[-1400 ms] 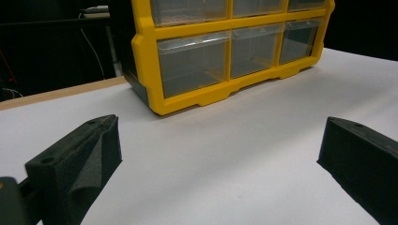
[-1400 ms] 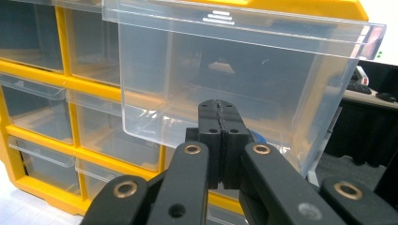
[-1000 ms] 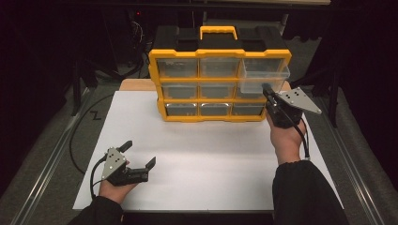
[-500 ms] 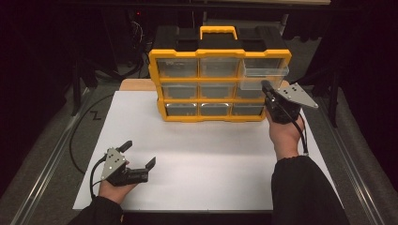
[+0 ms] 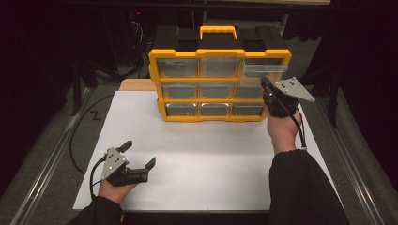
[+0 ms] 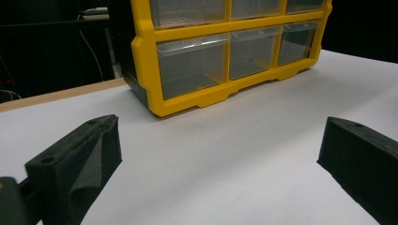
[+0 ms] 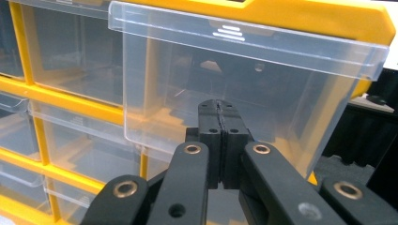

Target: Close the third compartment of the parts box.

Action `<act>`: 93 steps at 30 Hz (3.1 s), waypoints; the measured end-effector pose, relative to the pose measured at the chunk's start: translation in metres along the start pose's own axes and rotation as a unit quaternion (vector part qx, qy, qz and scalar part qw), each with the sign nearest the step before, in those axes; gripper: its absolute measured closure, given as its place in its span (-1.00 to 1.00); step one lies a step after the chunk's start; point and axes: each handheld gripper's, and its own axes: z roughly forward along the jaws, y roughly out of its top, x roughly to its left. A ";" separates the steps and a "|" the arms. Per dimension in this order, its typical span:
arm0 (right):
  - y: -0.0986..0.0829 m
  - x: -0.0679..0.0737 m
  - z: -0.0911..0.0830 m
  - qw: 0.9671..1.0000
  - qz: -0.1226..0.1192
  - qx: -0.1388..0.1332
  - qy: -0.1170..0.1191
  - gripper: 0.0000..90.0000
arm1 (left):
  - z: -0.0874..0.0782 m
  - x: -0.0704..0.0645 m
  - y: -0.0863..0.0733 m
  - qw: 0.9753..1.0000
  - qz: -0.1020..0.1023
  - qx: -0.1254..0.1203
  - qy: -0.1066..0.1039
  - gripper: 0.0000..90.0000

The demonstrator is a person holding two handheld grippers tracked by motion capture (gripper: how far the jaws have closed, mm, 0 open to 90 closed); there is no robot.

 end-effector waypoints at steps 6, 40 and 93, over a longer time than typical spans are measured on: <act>0.001 0.000 0.008 1.000 -0.002 0.000 -0.006 1.00 | 0.000 0.000 0.000 1.000 -0.001 0.000 0.000 -0.99; 0.015 0.004 0.041 1.000 -0.014 0.018 -0.019 1.00 | -0.001 0.002 -0.001 1.000 -0.009 -0.002 -0.001 -0.99; -0.057 0.023 -0.057 0.991 0.016 0.066 0.114 -0.21 | 0.002 -0.002 -0.001 1.000 0.002 0.008 0.004 -0.99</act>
